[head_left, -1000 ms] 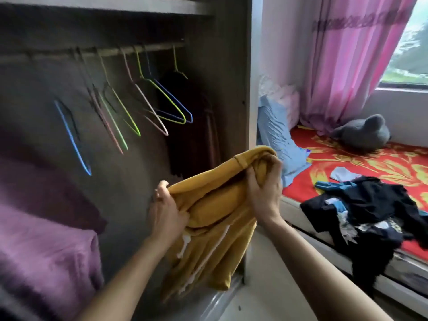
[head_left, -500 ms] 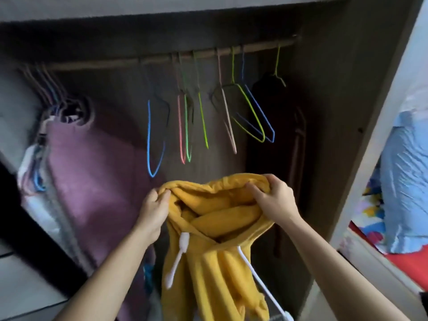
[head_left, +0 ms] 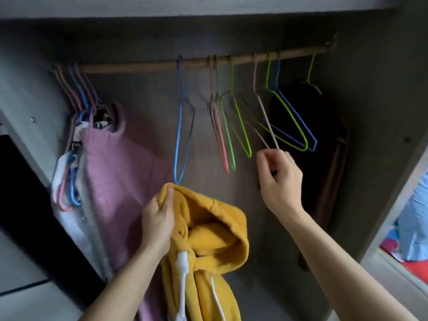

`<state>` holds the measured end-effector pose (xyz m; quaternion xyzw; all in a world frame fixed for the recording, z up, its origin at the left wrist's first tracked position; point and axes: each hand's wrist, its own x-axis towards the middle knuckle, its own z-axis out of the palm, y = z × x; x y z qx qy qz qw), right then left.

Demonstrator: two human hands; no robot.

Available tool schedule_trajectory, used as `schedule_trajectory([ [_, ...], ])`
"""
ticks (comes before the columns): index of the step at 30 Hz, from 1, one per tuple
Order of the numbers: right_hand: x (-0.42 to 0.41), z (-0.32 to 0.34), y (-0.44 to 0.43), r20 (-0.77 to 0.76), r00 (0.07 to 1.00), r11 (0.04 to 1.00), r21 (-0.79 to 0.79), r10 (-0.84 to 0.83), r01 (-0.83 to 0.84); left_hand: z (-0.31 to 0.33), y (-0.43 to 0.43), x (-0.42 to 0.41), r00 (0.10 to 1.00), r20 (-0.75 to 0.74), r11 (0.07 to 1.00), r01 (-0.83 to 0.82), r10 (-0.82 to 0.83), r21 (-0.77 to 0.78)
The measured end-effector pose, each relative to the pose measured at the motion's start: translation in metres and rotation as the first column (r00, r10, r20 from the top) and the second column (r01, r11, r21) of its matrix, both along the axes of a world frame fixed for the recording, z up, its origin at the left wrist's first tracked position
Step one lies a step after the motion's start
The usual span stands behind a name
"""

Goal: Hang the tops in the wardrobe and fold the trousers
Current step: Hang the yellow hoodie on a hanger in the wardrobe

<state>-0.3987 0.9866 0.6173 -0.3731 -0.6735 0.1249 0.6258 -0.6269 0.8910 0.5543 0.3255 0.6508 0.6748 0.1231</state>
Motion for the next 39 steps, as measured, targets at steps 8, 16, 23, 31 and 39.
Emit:
schedule_trajectory([
  [8, -0.102, 0.072, -0.001, -0.347, 0.89, 0.894, -0.23, 0.295, -0.385, -0.004, -0.01, -0.038, 0.999, 0.037, 0.999, 0.028, -0.027, -0.037],
  [16, -0.182, 0.087, 0.011, -0.442, 0.741, 0.287, -0.724, 0.505, -0.627, -0.004, -0.024, -0.043, 0.989, 0.146, 0.999, 0.029, -0.024, -0.031],
  [23, -0.159, 0.101, 0.018, -0.361, 0.859, 0.674, -0.535, 0.362, -0.509, 0.004, -0.035, -0.031, 0.988, 0.147, 0.997, 0.058, -0.05, -0.046],
  [31, -0.076, 0.046, -0.016, -0.314, 0.808, 0.715, -0.379, 0.498, -0.588, -0.004, -0.034, -0.01, 0.99, 0.135, 0.991, 0.047, -0.03, -0.122],
  [39, -0.014, -0.023, -0.027, -0.153, 0.87, 0.754, -0.444, 0.468, -0.484, -0.027, -0.031, 0.008, 0.992, 0.104, 0.976, 0.093, -0.073, -0.197],
])
